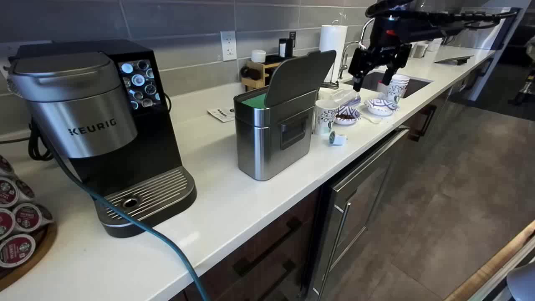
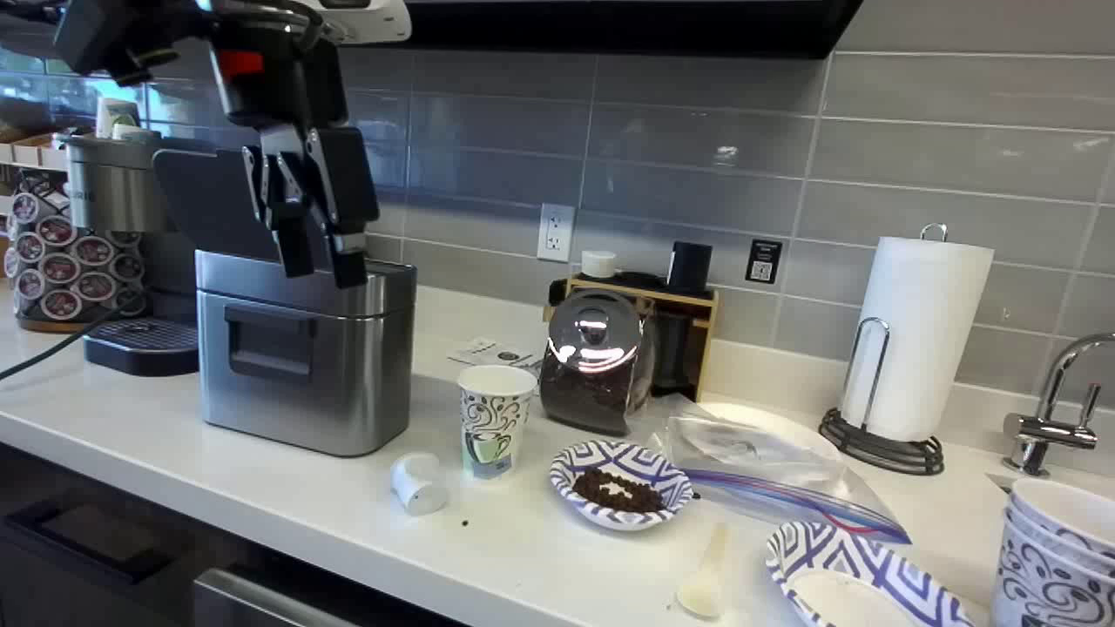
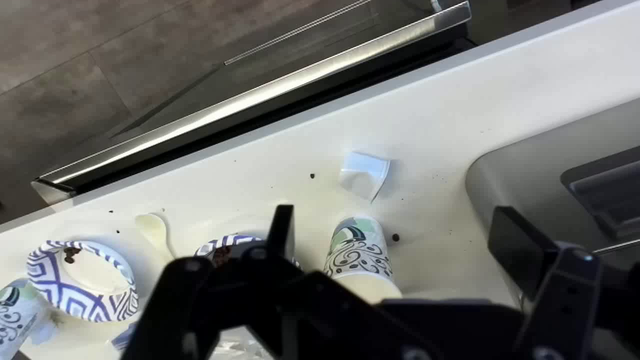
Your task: Close the lid on the silver bin.
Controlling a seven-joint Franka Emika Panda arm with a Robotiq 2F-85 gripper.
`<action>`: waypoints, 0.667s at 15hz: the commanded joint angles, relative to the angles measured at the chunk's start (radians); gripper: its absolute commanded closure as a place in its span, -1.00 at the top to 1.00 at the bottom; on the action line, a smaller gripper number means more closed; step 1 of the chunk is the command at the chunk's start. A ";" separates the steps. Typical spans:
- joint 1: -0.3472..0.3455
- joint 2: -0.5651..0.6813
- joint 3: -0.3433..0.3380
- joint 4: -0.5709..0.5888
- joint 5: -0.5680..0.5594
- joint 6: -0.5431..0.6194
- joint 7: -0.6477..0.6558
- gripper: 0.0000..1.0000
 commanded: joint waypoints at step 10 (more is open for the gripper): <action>0.073 0.041 -0.033 -0.009 0.070 0.074 -0.066 1.00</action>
